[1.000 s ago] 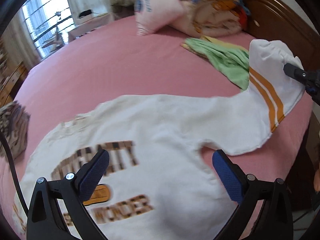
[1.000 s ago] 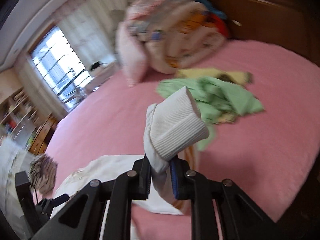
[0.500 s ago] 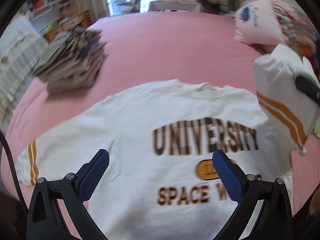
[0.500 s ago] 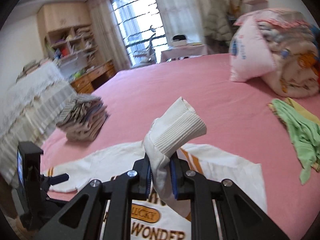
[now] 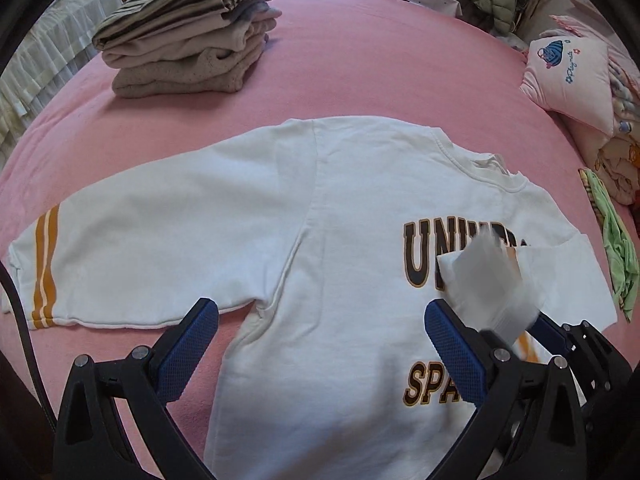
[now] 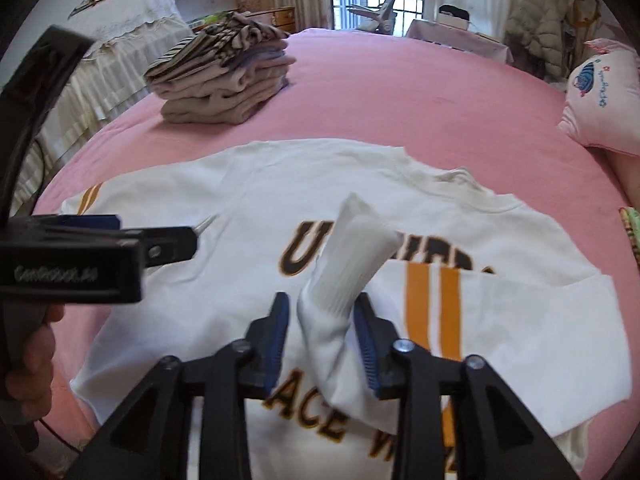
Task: Fold small clothes
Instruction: 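Carry the held sleeve across the sweatshirt body with the right tool, then lay the sleeve on the body and open the right tool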
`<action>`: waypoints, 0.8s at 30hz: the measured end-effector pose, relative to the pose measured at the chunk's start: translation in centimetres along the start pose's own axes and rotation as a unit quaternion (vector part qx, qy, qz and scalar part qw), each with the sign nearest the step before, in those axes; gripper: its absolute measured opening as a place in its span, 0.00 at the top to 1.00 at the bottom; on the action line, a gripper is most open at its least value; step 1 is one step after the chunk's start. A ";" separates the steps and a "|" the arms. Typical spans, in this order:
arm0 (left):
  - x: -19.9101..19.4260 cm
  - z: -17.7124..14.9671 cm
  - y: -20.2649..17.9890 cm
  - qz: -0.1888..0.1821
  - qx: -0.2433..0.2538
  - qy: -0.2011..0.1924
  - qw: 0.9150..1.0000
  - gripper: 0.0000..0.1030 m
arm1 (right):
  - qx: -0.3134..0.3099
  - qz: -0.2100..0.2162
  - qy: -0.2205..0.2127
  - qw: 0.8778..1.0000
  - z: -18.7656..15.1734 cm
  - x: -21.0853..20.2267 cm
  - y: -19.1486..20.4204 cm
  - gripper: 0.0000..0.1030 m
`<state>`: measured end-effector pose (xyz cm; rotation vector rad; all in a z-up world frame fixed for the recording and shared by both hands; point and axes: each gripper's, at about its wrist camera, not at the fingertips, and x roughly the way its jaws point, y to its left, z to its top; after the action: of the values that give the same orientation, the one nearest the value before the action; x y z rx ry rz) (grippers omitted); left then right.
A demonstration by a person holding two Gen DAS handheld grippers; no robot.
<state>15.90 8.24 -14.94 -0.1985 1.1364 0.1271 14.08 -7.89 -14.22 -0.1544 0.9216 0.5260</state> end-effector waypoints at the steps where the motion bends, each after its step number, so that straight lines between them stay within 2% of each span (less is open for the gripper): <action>1: 0.1 0.0 -0.2 -0.002 0.003 0.001 1.000 0.01 | -0.001 0.004 -0.003 1.000 -0.2 -0.3 0.1 0.50; 2: 0.3 0.0 -0.5 -0.006 0.007 0.002 1.000 0.01 | -0.002 0.009 -0.007 1.000 -0.4 -0.8 0.2 0.46; 7: 0.9 -0.1 -2.1 -0.027 0.025 0.014 0.999 0.01 | 0.016 0.012 -0.029 0.999 -1.1 -4.1 -0.9 0.45; 13: 1.6 -0.6 -2.8 -0.034 0.044 0.033 0.998 0.01 | 0.089 -0.008 -0.046 0.995 -3.1 -7.4 -5.4 0.45; 16: 1.8 -1.0 -2.4 -0.056 0.038 0.052 0.996 0.01 | 0.124 -0.028 -0.050 0.991 -4.6 -8.6 -7.6 0.45; 18: 1.8 -1.6 -2.3 -0.082 0.037 0.066 0.994 0.06 | 0.140 -0.036 -0.050 0.988 -5.5 -9.1 -8.7 0.45; 20: 1.9 -2.5 -2.6 -0.113 0.042 0.081 0.989 0.20 | 0.155 -0.044 -0.046 0.986 -6.4 -9.3 -9.5 0.45; 22: 2.3 -3.5 -2.8 -0.147 0.042 0.101 0.983 0.29 | 0.167 -0.049 -0.043 0.984 -7.1 -9.4 -10.1 0.45; 24: 2.9 -4.2 -3.1 -0.172 0.031 0.120 0.977 0.34 | 0.174 -0.053 -0.039 0.983 -7.6 -9.4 -10.3 0.45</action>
<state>13.97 4.31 -19.05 -0.3582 1.3276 -0.2453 9.15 -22.90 -12.36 0.1328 0.9094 0.2644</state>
